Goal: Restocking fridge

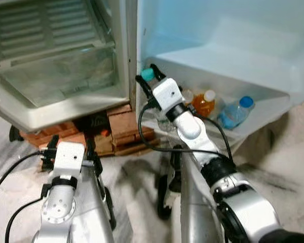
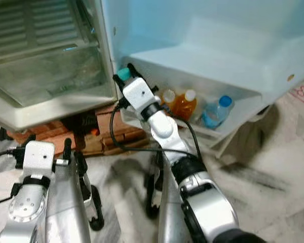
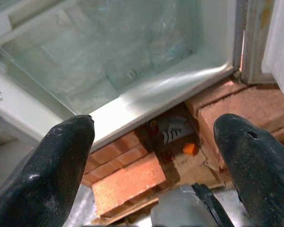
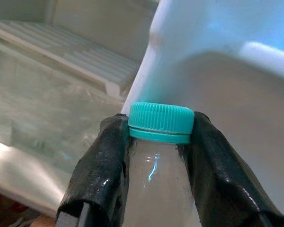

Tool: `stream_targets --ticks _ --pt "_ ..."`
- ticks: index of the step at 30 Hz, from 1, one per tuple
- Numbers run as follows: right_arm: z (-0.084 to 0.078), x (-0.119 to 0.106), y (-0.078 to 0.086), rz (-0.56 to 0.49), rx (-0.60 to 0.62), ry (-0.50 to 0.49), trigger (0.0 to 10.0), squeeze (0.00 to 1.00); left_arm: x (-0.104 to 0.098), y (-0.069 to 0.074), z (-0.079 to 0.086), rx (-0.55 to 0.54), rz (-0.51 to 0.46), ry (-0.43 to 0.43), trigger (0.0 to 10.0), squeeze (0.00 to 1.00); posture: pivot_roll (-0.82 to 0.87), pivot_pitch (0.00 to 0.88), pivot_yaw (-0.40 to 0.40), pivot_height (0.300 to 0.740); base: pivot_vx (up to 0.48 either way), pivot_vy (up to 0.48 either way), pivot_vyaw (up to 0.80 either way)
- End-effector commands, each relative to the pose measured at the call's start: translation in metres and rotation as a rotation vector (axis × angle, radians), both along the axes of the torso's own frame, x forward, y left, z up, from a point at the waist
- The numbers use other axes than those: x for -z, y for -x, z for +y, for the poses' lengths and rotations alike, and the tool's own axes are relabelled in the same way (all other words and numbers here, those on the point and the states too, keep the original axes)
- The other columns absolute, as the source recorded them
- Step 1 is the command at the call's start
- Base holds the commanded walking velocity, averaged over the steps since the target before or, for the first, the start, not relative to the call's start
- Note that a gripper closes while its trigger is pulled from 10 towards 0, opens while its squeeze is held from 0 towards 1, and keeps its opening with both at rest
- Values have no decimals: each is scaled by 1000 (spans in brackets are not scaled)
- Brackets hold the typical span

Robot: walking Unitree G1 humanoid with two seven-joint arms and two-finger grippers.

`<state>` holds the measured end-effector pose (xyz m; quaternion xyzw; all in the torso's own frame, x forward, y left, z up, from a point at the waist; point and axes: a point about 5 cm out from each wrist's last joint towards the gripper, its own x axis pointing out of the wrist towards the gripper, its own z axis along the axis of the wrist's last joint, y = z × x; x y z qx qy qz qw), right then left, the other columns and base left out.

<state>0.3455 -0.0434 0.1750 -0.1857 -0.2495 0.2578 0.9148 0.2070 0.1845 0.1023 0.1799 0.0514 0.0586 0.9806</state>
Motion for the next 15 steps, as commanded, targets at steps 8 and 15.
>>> stream_targets --ticks 8,15 --pt "4 -46 -4 -269 51 -76 10000 0 -3 2 -2 12 -1 -23 10000 0 169 314 -70 496 0 0 0" --pt "6 -94 5 -385 54 -282 10000 0 -5 1 1 11 -4 -31 10000 0 174 313 -61 496 0 0 0"
